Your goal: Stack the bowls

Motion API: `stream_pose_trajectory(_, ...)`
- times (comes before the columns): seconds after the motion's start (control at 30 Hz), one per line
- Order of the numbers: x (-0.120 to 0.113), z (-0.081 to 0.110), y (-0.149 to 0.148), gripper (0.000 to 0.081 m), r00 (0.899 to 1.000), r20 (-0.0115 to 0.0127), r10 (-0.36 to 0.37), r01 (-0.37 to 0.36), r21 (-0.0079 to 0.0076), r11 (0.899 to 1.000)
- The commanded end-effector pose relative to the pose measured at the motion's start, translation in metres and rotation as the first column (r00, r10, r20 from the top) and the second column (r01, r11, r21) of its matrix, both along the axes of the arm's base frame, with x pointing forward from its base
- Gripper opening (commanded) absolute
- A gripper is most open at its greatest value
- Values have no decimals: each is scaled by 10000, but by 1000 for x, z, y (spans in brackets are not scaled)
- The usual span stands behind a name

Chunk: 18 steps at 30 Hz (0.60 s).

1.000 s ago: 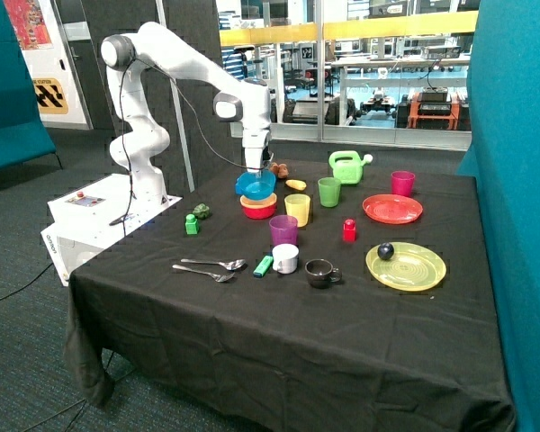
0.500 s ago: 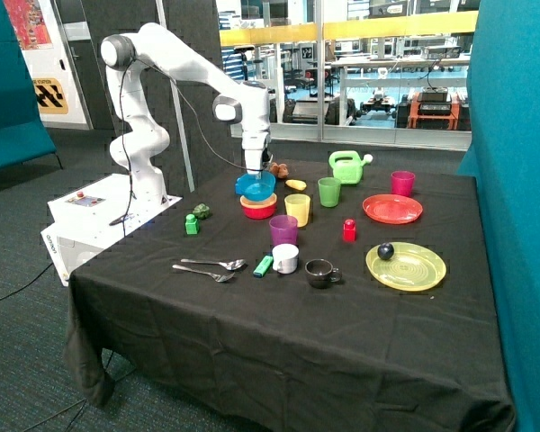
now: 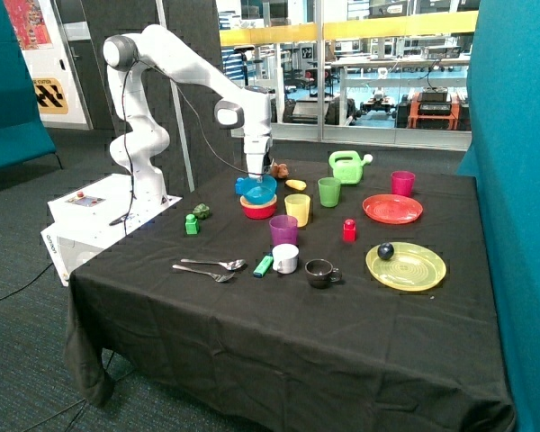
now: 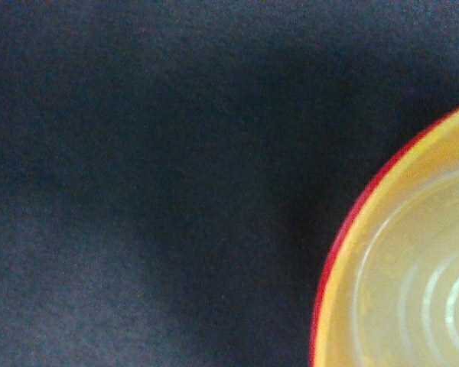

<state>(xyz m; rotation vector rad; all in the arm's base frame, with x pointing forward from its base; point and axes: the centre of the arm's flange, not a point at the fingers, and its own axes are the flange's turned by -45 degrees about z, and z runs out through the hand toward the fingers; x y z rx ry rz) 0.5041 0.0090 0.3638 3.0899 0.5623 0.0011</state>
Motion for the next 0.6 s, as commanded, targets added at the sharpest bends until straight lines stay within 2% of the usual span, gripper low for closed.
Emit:
stream_pose_trajectory(0.0,-2,-7,3,0,10000,-8,-9,9,8,10000)
stream_pose_trajectory(0.57,-10,-16,7,0,10000,-8,89,-89,8,10000)
